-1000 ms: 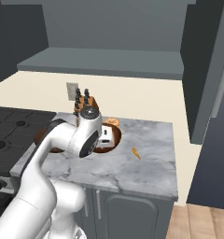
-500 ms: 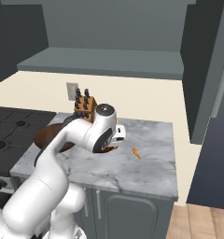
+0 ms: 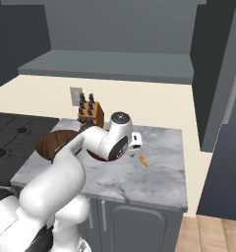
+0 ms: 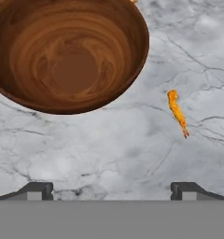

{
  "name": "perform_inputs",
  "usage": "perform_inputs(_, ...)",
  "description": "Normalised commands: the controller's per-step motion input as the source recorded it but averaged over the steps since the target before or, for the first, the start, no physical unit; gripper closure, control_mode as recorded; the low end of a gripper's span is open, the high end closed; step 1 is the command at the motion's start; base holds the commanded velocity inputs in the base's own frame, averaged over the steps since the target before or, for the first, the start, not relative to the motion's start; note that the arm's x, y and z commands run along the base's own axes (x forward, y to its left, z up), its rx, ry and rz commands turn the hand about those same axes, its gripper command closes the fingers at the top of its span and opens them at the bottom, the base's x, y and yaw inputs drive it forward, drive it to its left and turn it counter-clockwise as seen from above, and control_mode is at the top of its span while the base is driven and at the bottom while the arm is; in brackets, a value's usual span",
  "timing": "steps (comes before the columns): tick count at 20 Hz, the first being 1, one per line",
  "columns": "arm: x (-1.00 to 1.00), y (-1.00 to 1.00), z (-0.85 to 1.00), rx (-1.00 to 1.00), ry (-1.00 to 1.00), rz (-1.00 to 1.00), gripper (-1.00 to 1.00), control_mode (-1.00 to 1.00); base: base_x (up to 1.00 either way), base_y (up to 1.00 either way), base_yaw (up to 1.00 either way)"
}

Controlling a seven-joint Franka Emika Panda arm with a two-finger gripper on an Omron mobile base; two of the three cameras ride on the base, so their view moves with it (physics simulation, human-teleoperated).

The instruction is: Pick both bowls and place them on the counter. Then place the lemon wedge in one bowl and place the shrimp in the other bowl.

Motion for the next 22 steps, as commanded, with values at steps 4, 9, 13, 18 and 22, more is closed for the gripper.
perform_inputs(4,0.37,-0.26,-0.26,-0.06,0.0,0.0,-1.0,-1.0,0.0,0.0,0.0)
perform_inputs(9,0.36,-0.2,-0.3,-0.03,0.0,0.0,-1.0,-1.0,0.0,0.0,0.0)
perform_inputs(13,0.39,-0.21,-0.28,0.0,0.01,0.0,-1.0,-1.0,0.0,0.0,0.0)
perform_inputs(18,0.34,-0.23,-0.25,0.0,0.02,0.0,-1.0,-1.0,0.0,0.0,0.0)
perform_inputs(22,0.32,-0.2,-0.2,0.0,0.06,0.0,-1.0,-1.0,0.0,0.0,0.0)
